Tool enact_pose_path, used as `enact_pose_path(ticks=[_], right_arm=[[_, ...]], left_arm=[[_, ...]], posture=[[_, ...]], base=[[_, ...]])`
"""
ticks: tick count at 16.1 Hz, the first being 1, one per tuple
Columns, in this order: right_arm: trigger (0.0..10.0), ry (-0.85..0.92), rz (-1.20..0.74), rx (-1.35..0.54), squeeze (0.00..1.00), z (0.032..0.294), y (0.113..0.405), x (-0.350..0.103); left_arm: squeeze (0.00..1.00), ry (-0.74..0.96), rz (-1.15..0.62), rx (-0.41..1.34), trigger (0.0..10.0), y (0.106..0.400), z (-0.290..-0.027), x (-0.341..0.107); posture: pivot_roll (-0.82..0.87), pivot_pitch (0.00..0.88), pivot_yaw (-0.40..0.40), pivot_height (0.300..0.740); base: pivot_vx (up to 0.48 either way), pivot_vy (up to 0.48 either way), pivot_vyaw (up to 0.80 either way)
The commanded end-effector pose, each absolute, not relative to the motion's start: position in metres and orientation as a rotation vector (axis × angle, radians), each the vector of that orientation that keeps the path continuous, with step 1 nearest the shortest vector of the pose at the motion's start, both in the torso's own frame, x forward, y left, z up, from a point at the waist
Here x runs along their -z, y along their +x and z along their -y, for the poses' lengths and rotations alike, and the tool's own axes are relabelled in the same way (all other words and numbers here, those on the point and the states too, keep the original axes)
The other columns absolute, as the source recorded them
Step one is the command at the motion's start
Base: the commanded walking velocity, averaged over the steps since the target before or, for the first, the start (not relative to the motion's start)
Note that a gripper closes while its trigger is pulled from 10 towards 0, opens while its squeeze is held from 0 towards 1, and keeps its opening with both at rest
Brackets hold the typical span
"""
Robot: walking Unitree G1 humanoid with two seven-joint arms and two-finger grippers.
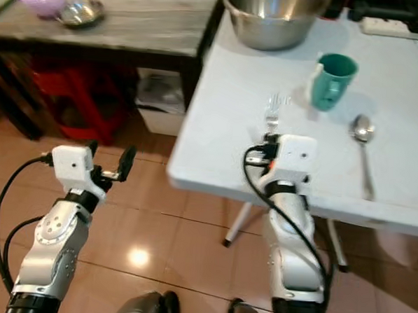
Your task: Setting the table
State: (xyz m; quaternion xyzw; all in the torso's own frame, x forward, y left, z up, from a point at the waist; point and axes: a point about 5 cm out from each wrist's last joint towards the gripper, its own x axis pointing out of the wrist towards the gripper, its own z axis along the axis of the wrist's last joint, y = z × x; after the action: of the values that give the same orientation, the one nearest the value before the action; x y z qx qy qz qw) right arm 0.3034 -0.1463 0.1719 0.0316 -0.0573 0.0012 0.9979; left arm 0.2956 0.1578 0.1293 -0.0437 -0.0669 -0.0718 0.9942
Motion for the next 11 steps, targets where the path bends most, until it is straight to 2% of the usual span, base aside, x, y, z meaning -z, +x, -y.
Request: enact_pose_path(ticks=[1,11], right_arm=[[10.0,0.065,0.121,-0.013,0.0,0.1449,0.3041,-0.1721],[10.0,0.065,0.141,0.011,0.0,0.1471,0.3058,-0.1726]], left_arm=[[0.0,-0.07,0.119,0.135,10.0,0.2937,-0.1613,-0.126],[0.0,-0.064,0.113,0.148,10.0,0.2951,-0.1568,-0.1266]], posture=[[-0.08,0.178,0.078,0.74],[-0.08,0.178,0.094,0.74]], base=[[0.0,0.465,-0.45],[0.0,0.465,0.0]])
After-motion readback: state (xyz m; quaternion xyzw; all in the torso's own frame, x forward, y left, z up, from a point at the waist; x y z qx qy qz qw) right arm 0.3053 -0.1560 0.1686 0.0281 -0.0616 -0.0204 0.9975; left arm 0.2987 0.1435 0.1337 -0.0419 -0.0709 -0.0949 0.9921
